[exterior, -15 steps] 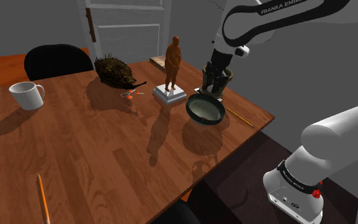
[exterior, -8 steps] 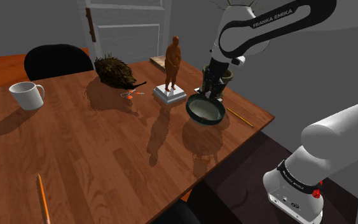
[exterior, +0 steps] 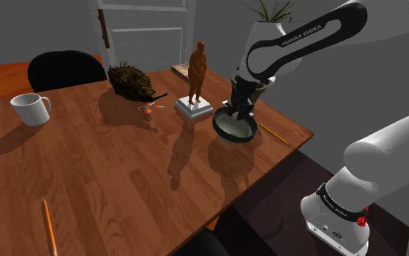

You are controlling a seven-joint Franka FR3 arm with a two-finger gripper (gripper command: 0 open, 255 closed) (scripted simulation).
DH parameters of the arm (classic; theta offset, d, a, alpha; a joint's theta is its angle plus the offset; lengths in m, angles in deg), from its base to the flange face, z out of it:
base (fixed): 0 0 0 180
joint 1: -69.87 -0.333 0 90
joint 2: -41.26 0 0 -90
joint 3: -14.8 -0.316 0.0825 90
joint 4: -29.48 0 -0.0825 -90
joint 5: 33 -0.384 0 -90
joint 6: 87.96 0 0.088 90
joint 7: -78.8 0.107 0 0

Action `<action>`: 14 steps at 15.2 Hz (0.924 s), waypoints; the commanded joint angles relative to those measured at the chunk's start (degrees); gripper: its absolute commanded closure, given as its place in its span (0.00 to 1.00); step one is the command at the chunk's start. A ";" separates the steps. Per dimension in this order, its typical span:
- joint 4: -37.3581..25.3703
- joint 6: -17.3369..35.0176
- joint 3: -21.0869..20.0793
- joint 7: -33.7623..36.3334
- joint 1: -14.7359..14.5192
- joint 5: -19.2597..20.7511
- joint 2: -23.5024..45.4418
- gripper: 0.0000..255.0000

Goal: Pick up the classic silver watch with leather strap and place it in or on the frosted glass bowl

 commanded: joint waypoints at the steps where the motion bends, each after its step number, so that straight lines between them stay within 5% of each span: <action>1: 0.08 0.31 -0.08 0.10 0.00 0.07 0.21 1.00; 6: 0.08 0.30 -0.08 0.10 0.00 0.07 0.20 1.00; 7: 0.08 0.30 -0.08 0.10 0.00 0.07 0.20 0.00; 12: 0.08 0.30 -0.08 0.10 0.00 0.07 0.20 0.00; 14: -1.67 -4.14 0.71 -0.71 -0.21 -0.82 -2.63 0.00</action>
